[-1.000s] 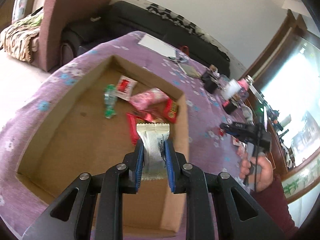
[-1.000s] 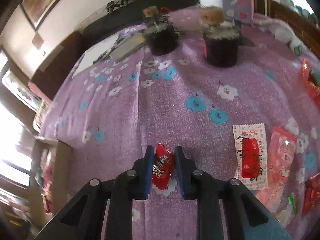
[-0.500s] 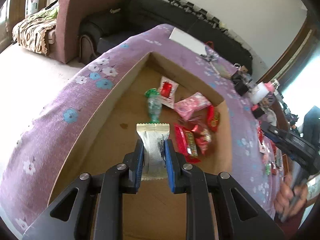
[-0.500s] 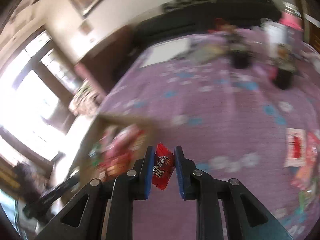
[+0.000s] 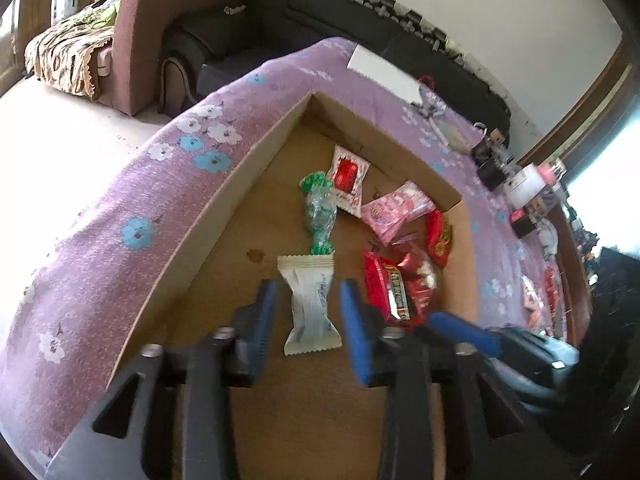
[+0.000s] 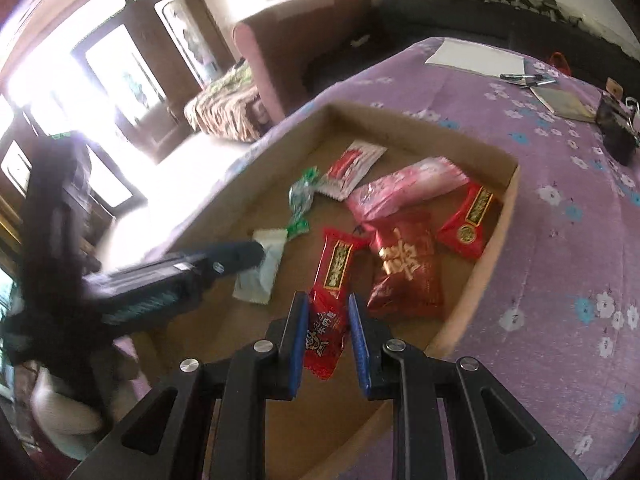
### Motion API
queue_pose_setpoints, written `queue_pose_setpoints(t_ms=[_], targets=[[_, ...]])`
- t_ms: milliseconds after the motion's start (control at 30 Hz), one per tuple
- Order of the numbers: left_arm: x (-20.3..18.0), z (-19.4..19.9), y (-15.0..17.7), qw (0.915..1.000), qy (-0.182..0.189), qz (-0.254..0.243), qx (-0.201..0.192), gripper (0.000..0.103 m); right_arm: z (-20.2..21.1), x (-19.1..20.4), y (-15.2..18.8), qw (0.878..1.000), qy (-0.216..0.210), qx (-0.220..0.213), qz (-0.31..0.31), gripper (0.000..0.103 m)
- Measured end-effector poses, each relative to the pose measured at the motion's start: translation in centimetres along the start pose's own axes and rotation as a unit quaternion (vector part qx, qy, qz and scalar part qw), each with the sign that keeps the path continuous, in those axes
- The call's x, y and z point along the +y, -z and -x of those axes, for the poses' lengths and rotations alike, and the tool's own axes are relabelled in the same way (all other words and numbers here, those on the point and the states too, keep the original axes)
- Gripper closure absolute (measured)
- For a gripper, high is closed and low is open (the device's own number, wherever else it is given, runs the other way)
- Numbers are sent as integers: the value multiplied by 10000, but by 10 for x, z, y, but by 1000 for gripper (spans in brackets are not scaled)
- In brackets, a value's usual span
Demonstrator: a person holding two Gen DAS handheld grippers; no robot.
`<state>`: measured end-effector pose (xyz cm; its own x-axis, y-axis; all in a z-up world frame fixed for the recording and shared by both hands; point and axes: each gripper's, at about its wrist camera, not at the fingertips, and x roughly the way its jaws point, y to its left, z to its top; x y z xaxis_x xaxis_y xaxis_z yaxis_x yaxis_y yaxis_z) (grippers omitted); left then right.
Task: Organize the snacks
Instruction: 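Carry both candies over the tray and open both tools, then grasp white-red packet with left tool while right tool grasps pink cartoon bar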
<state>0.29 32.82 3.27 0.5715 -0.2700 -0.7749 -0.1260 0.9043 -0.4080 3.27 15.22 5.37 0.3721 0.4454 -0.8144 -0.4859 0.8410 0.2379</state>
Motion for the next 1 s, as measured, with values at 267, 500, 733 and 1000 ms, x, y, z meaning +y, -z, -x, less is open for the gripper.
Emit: queue_pose_setpoints(t_ms=[267,500,733,1000], targets=[[-3,36,5,9988,152,189,-414,53,26,8,5,9980,178,-567,221,61],[-33,56,21,9976,338,-21,-597,53,82,-31,34,9933,398,-1086,-76,45],[-81,61,48,9935,915,-410,-538,53,143,-149,91,9776,1376,-1212,-1038,45],[-135,40,74,9878,1159,-1031,-150,53,193,-309,127,9236,2182,-1428,-2810,43]])
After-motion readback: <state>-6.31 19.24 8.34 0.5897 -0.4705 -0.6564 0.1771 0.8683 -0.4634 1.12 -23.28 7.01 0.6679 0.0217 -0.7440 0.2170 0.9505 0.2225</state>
